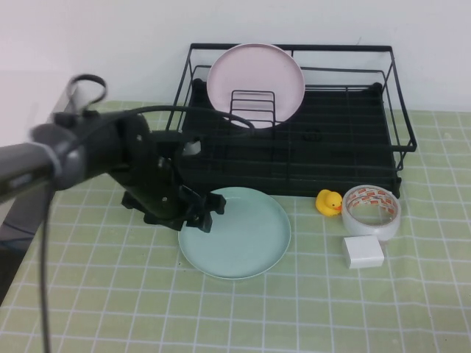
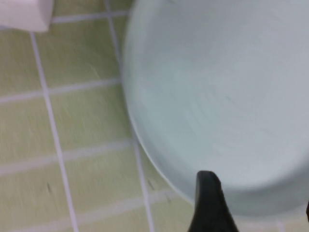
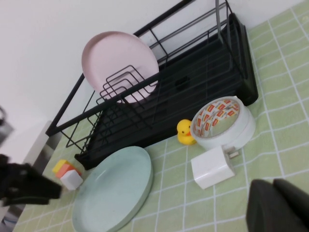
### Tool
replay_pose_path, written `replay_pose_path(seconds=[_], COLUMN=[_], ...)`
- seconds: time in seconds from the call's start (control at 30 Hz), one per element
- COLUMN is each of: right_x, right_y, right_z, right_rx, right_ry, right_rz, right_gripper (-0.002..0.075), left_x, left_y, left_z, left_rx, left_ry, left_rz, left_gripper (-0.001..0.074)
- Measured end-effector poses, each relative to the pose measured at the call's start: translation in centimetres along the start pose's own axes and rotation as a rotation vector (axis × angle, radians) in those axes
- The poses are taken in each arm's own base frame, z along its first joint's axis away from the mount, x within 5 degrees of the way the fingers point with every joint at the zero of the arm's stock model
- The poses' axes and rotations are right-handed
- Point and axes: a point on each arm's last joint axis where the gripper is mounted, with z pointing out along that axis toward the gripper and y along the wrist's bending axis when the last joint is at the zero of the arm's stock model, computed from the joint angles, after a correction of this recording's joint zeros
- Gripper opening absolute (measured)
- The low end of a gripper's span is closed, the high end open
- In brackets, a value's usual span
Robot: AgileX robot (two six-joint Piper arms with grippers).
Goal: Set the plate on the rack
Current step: Pick up the plate from the table
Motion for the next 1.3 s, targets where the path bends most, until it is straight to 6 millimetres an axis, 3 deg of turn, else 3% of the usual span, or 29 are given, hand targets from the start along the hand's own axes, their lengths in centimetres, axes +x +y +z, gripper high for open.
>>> replay_pose_path(seconds=[0.27, 0.8, 0.9, 1.07, 1.3], right_x=[0.0, 0.1, 0.1, 0.1, 0.5], right_y=[0.1, 0.2, 0.2, 0.2, 0.5], right_z=[0.0, 0.0, 0.0, 0.0, 0.0], right_rx=[-0.009, -0.021, -0.023, -0.023, -0.057], right_ry=[0.005, 0.01, 0.012, 0.012, 0.053], right_rz=[0.014, 0.003, 0.005, 0.007, 0.063], right_gripper=[-0.0002, -0.0002, -0.0002, -0.0002, -0.0002], left_x=[-1.2, -0.9, -0.9, -1.0, -1.0], left_y=[1.7, 2.9, 3.0, 3.5, 5.4], left_z=[5.1, 8.8, 8.9, 8.9, 7.9], left_rx=[-0.098, -0.138, -0.142, -0.146, -0.065], left_ry=[-0.017, -0.029, -0.029, -0.039, 0.009], left_rz=[0.066, 0.019, -0.014, -0.149, -0.404], left_gripper=[0.038, 0.0372, 0.0308, 0.0068, 0.0013])
